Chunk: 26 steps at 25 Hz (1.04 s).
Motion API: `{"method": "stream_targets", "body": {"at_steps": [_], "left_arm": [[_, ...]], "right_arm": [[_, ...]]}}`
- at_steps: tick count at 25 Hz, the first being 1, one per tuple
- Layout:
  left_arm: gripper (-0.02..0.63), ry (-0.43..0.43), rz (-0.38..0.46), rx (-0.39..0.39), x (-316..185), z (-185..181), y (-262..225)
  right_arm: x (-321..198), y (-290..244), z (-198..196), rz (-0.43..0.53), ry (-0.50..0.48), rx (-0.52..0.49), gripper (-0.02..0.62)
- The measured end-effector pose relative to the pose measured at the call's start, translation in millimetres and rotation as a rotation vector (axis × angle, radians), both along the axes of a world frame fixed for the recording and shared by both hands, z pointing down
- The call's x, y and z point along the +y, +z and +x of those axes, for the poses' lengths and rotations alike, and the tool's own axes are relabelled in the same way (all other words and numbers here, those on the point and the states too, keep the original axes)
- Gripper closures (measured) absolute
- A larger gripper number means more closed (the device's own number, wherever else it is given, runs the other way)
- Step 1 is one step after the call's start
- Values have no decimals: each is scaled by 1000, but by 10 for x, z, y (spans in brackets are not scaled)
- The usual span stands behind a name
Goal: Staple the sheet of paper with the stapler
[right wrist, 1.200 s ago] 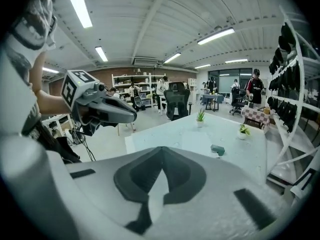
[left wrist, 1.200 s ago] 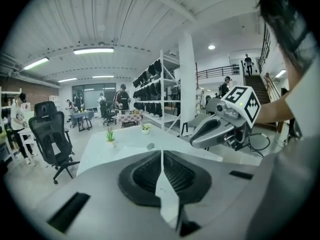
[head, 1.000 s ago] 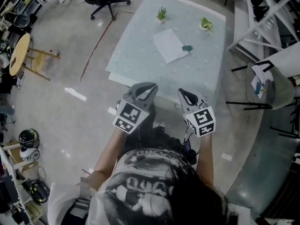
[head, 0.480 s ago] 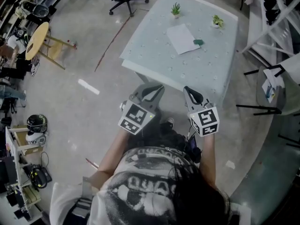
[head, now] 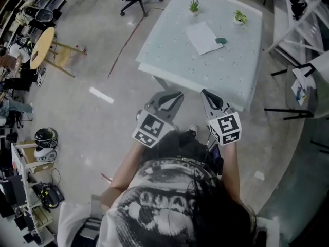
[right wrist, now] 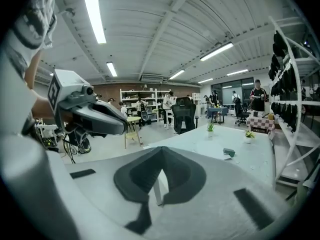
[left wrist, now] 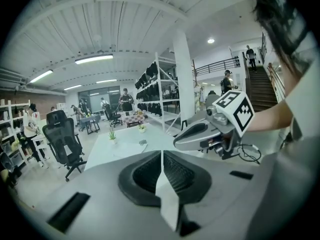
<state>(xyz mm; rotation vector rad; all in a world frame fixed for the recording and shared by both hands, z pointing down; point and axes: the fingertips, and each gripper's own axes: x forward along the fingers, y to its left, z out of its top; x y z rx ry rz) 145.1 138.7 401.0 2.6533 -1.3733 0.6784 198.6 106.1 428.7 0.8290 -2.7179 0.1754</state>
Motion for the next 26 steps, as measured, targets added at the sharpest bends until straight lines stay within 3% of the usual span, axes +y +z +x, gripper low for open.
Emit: {"method": "stream_targets", "body": {"at_steps": [9,26], "left_arm": [[594,18,-17,25,134,-249,29],[594,56,-32,106,214,-400,181]], "right_arm": [[69,-45,-260,2,20,17,601],[184,40,-467,-12,42,78,600]]}}
